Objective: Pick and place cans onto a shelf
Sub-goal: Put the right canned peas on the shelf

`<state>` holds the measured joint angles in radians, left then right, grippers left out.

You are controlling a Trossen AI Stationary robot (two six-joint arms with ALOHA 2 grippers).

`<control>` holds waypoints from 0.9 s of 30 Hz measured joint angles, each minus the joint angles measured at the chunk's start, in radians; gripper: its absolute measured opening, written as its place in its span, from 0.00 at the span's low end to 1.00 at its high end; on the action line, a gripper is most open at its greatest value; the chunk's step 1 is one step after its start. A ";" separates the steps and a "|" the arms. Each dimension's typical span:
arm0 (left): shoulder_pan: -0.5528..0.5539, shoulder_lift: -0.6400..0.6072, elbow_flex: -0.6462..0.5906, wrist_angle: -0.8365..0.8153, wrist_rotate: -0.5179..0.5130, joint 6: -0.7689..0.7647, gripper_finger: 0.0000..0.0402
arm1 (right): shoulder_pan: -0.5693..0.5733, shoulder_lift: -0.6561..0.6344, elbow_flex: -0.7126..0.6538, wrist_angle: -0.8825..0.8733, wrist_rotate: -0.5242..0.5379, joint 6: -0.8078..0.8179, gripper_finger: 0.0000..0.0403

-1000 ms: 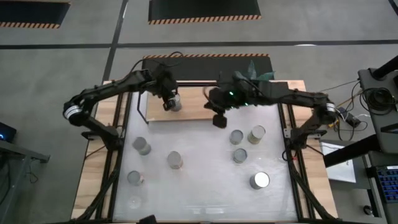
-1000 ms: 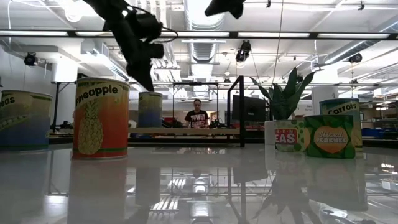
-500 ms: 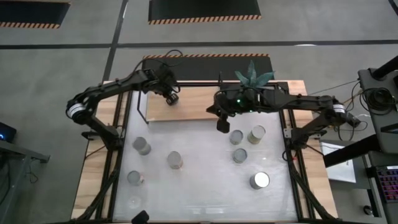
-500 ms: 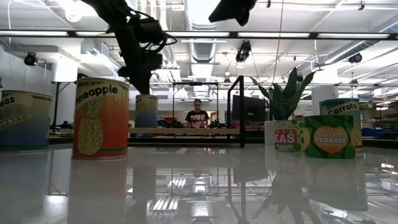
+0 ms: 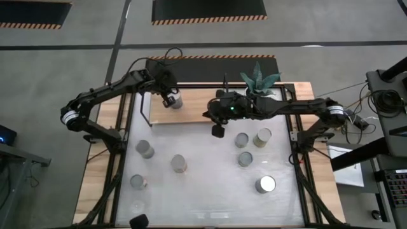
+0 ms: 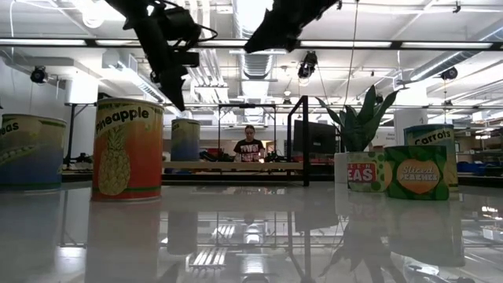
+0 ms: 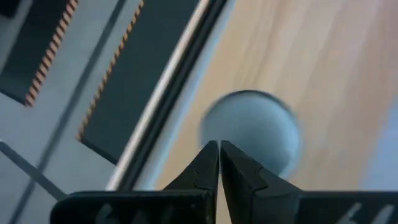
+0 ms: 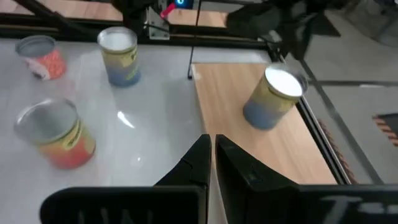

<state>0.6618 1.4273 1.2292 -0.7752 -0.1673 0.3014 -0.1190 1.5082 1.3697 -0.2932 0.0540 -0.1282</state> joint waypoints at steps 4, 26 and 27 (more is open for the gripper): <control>0.061 0.015 0.000 0.047 0.066 0.078 0.00 | -0.014 0.089 0.040 0.092 -0.001 -0.020 0.03; 0.162 0.093 -0.008 0.166 0.237 0.105 0.00 | -0.195 0.662 0.631 0.004 -0.192 -0.160 0.03; 0.162 0.097 -0.009 0.166 0.238 0.105 0.00 | -0.199 0.674 0.638 0.003 -0.196 -0.161 0.03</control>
<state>0.8240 1.5241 1.2205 -0.6097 0.0703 0.4066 -0.3179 2.1826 2.0082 -0.2905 -0.1418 -0.2893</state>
